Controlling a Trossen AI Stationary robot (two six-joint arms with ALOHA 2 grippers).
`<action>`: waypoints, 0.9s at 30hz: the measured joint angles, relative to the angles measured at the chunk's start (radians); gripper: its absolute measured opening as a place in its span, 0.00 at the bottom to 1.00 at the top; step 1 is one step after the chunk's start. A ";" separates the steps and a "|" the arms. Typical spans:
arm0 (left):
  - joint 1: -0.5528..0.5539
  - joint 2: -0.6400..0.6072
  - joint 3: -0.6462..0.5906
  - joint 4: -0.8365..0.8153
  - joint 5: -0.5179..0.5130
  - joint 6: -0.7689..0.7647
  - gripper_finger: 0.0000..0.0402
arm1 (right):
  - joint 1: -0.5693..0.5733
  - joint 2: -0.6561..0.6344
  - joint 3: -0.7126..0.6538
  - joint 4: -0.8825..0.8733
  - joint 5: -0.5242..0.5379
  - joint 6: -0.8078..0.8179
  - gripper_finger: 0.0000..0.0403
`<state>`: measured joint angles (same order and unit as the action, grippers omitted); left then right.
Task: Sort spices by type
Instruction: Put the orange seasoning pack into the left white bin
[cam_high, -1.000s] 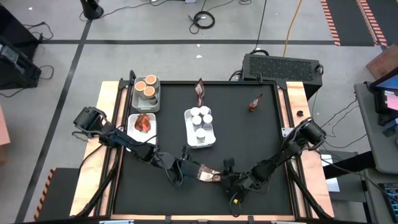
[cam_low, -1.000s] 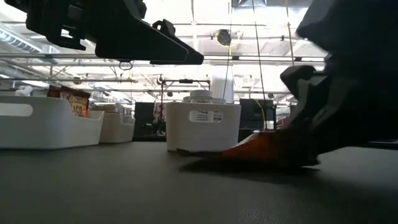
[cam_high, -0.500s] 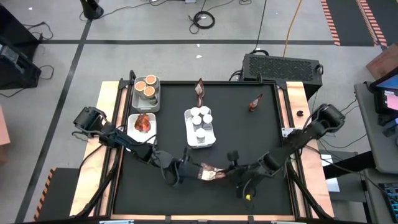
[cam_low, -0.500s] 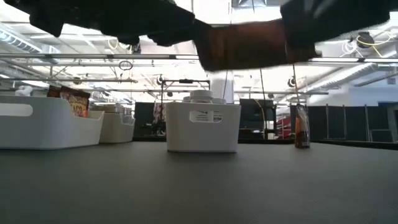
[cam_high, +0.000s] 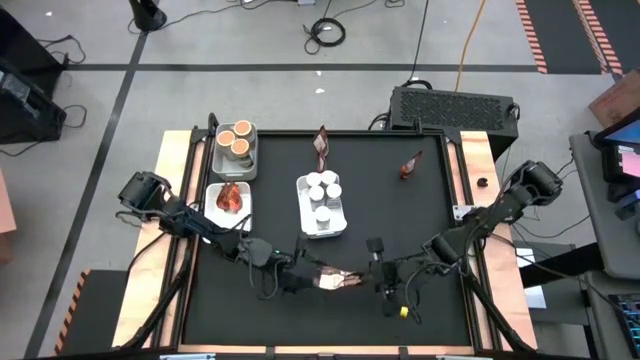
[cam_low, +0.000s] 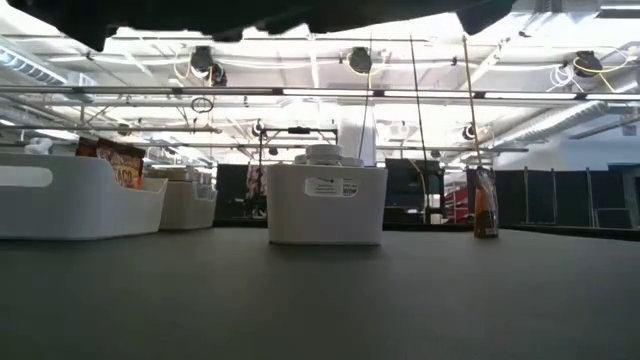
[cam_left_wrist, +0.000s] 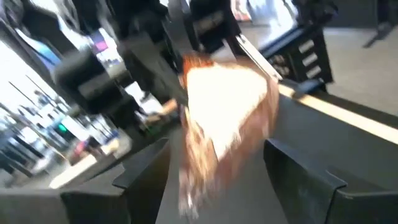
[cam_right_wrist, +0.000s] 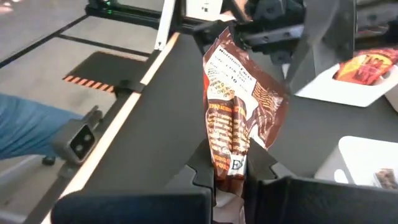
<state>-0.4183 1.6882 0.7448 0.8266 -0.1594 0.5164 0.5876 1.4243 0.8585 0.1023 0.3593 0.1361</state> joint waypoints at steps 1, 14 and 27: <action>0.000 0.000 0.000 0.020 -0.001 0.019 0.65 | -0.004 0.001 0.000 0.002 0.000 0.000 0.02; 0.000 0.000 0.000 0.050 -0.030 0.047 0.23 | -0.026 0.001 0.000 0.065 -0.003 -0.026 0.02; 0.000 0.000 0.002 0.054 -0.033 0.047 0.01 | -0.026 0.001 0.000 0.067 -0.003 -0.024 0.14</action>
<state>-0.4183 1.6882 0.7464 0.8810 -0.1921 0.5632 0.5621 1.4254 0.8585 0.1692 0.3565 0.1123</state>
